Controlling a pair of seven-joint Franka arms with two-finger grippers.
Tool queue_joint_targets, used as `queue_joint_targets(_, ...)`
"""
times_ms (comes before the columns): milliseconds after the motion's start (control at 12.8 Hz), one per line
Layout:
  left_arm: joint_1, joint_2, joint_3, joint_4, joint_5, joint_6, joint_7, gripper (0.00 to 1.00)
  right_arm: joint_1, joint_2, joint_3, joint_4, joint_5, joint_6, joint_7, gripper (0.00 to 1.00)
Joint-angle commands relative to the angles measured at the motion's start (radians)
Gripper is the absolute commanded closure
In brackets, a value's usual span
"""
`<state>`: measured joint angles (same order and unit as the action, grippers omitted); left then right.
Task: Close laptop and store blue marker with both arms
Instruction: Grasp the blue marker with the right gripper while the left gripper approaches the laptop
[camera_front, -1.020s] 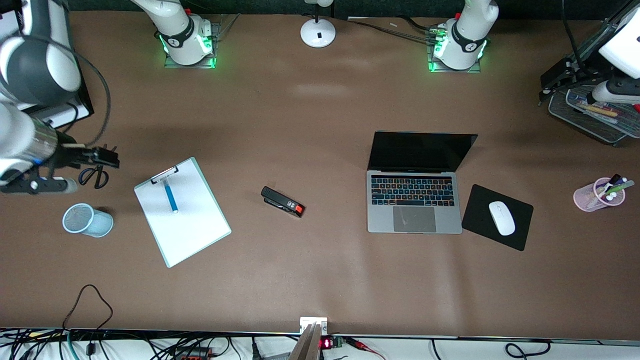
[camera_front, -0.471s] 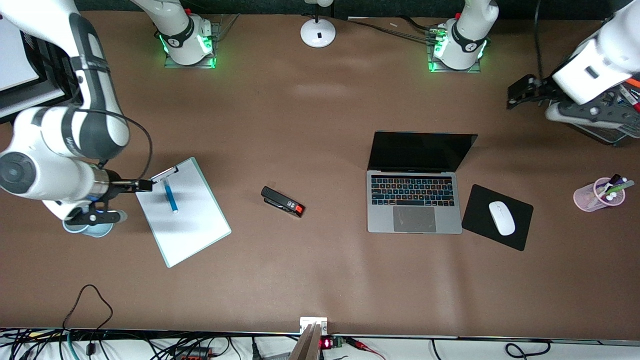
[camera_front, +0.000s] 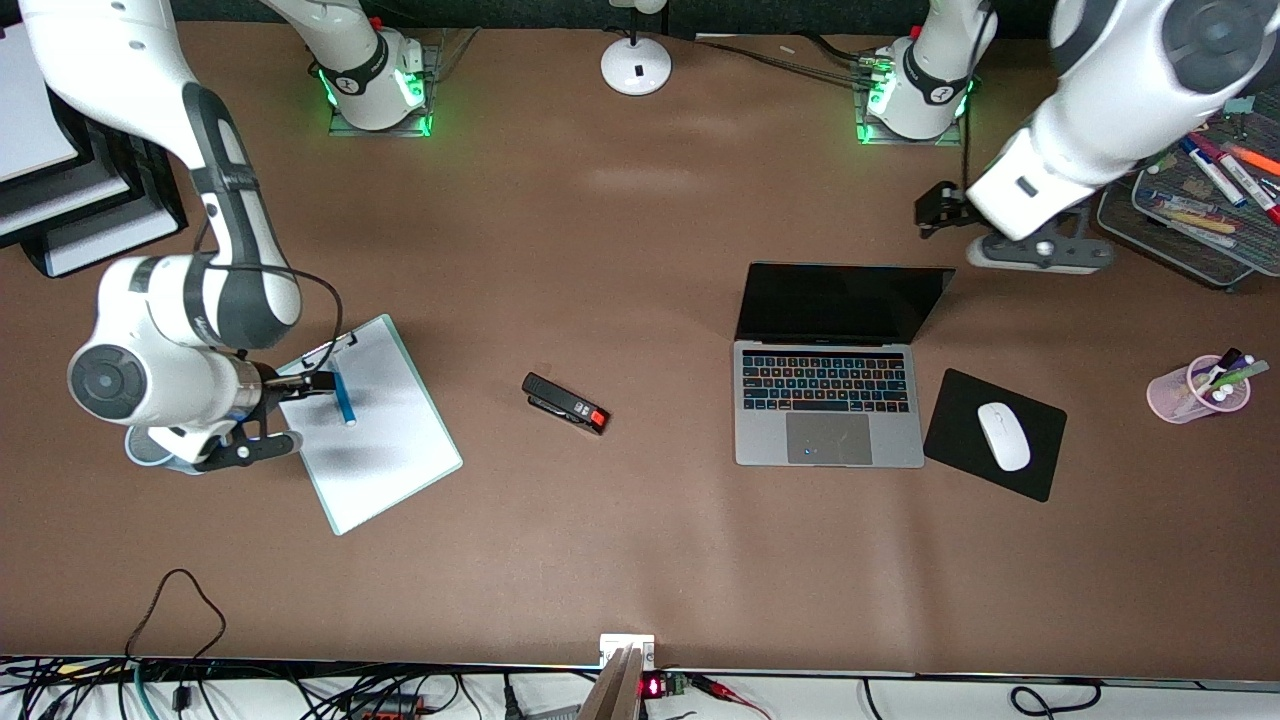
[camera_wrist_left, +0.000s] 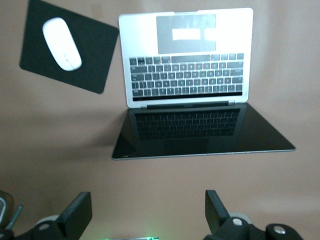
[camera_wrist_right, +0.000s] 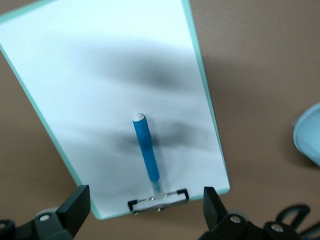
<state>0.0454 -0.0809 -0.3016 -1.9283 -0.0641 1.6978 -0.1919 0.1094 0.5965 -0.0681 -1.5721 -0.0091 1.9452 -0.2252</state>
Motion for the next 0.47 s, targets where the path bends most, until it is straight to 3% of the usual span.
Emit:
queue_joint_targets(0, 0.01, -0.068, -0.043, -0.148, -0.016, 0.084, -0.008, 0.0, -0.002, 0.045, -0.001, 0.017, 0.008, 0.059, -0.078, 0.0)
queue_joint_targets(392, 0.018, -0.106, -0.134, -0.316, -0.016, 0.243, -0.021, 0.0, 0.007, 0.085, -0.001, 0.014, 0.0, 0.129, -0.15, 0.0)
